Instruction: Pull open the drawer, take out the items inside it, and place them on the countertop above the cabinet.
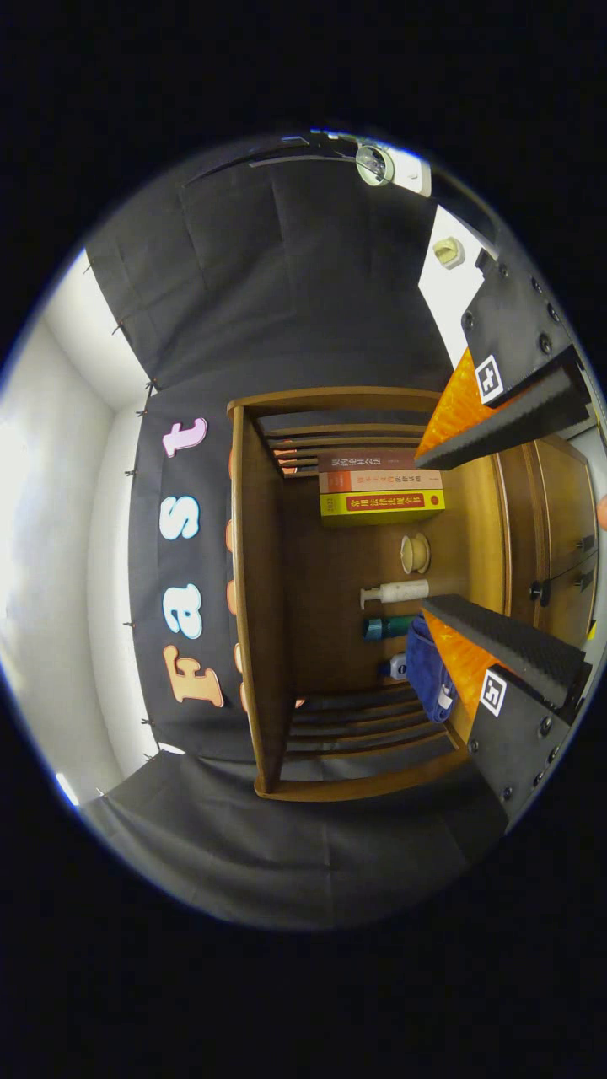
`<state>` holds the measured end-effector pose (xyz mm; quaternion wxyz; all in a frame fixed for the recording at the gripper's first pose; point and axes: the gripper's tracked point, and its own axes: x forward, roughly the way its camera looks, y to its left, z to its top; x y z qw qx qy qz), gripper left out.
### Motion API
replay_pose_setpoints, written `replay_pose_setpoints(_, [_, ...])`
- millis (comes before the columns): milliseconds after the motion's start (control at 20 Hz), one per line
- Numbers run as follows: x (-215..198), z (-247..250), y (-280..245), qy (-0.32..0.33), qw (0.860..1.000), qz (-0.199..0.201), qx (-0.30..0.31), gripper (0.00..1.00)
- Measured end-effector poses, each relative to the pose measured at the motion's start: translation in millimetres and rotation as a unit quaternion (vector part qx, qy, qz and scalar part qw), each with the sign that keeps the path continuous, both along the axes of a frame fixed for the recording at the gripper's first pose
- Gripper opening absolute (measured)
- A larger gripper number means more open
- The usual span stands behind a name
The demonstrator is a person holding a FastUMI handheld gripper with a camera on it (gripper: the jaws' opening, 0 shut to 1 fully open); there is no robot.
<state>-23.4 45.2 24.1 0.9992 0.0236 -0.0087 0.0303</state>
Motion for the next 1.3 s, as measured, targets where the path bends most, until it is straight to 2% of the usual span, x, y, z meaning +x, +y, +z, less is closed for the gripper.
replay_pose_setpoints(250, [16.6, -40.3, 5.0, 0.010, 1.000, 0.003, 0.007, 0.98])
replay_pose_setpoints(500, [42.6, -132.9, 16.8, 0.041, 0.999, 0.007, -0.008, 0.99])
replay_pose_setpoints(800, [66.6, -229.0, 66.9, 0.091, 0.995, 0.029, -0.009, 0.99])
replay_pose_setpoints(1000, [80.9, -271.1, 88.1, 0.123, 0.992, 0.039, -0.001, 0.98])
replay_pose_setpoints(1200, [96.5, -297.5, 105.4, 0.150, 0.987, 0.053, 0.007, 0.70])
replay_pose_setpoints(1300, [95.9, -300.5, 104.3, 0.154, 0.987, 0.042, 0.007, 0.56])
